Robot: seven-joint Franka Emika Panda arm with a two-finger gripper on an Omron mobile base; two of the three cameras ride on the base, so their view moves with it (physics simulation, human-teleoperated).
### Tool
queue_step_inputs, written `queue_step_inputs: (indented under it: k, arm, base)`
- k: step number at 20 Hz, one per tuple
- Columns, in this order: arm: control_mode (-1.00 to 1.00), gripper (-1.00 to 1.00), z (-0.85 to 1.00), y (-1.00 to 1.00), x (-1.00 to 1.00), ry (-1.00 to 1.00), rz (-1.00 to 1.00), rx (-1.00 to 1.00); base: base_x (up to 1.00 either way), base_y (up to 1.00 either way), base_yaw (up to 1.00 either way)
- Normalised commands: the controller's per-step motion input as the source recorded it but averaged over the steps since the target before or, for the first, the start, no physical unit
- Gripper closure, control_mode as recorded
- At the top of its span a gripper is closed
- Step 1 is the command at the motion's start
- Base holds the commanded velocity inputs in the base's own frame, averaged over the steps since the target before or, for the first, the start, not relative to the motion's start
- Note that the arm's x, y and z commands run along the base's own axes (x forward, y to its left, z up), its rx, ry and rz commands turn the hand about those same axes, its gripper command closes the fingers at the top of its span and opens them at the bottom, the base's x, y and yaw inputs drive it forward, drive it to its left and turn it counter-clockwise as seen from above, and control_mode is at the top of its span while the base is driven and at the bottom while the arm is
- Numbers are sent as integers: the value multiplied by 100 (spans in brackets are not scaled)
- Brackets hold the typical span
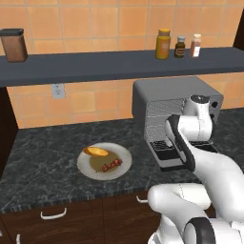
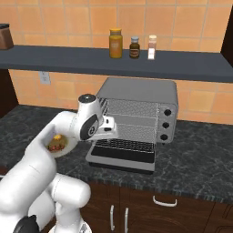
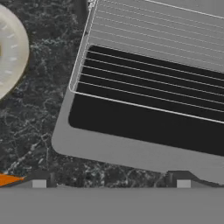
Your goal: Pick up the kebab skewer and baguette bread, and place them inside the toaster oven. Close the toaster oven door and start by setting the timer.
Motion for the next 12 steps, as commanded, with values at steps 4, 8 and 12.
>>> queue_step_inputs:
  k: [4, 8, 12]
  arm:
    - [-100, -100, 52, 100, -5, -8, 0, 0]
    - [-100, -100, 3, 100, -8, -1, -5, 9]
    - [-100, -100, -8, 100, 0, 0, -17, 13]
  base:
    - [0, 0, 0]
    - [0, 0, 0]
    - [0, 0, 0]
